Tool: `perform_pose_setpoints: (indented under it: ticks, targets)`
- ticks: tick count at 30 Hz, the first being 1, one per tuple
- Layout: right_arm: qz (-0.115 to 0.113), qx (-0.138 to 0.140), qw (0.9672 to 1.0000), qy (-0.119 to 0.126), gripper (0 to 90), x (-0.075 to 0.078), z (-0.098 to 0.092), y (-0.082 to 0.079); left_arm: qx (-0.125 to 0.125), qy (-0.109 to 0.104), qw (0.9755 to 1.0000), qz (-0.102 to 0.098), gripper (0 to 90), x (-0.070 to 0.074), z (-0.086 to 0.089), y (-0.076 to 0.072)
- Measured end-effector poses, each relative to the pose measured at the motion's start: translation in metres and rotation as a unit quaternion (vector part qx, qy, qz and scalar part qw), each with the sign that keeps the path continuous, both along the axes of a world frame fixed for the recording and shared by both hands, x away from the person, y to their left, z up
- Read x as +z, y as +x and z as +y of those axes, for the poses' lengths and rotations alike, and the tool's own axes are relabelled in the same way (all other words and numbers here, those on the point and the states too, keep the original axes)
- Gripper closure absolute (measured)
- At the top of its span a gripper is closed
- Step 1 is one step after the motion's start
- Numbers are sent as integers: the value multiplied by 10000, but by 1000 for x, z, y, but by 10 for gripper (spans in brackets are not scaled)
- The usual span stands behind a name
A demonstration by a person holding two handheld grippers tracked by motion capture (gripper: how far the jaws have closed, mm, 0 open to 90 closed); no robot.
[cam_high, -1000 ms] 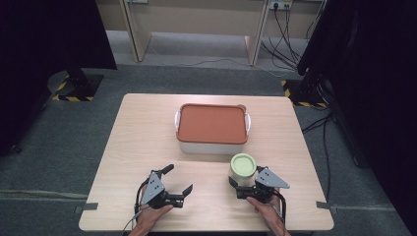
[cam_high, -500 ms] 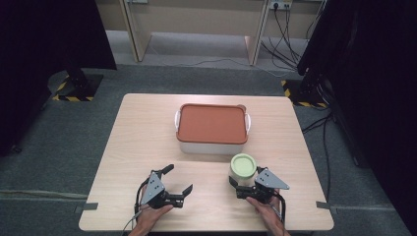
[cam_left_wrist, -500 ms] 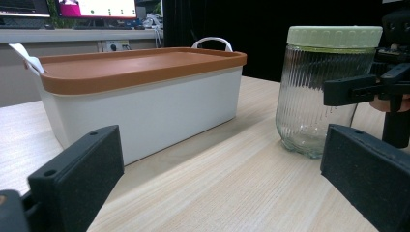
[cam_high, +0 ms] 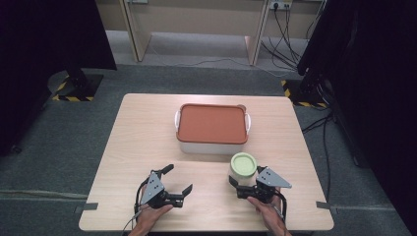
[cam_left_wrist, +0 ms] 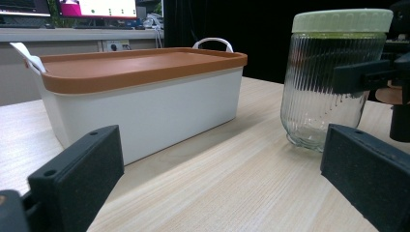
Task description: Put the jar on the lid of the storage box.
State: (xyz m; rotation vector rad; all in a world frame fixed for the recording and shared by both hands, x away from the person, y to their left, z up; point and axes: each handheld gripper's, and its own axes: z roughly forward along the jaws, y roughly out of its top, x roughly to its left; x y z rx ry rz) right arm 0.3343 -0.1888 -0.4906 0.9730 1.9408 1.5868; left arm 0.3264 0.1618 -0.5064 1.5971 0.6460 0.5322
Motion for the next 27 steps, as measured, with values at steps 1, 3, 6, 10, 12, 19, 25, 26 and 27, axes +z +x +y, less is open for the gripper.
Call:
perform_pose_setpoints:
  ticks: [1,3,6,10,12,19,25,26,27]
  targets:
    - [-4,2,10000,8,119,1,0,0,-1,-3,10000,-1,10,0,0,0]
    - [-23,17,10000,15,118,4,1,2,-1,-5,10000,-2,10,0,0,0]
    - [-14,26,10000,12,118,5,2,2,-2,-3,10000,-3,10,0,0,0]
    - [2,49,10000,-7,119,7,3,3,0,-5,10000,-1,10,0,0,0]
    - [13,61,10000,-2,119,7,3,3,-1,-3,10000,-3,10,0,0,0]
    - [17,23,10000,12,118,11,0,6,-3,-3,10000,2,10,0,0,0]
    - [-6,51,10000,-1,118,16,2,10,-4,-4,10000,2,10,0,0,0]
    - [-6,54,10000,4,118,16,2,10,-5,-2,10000,3,10,0,0,0]
    - [-4,55,10000,8,118,17,3,10,-5,1,10000,4,10,0,0,0]
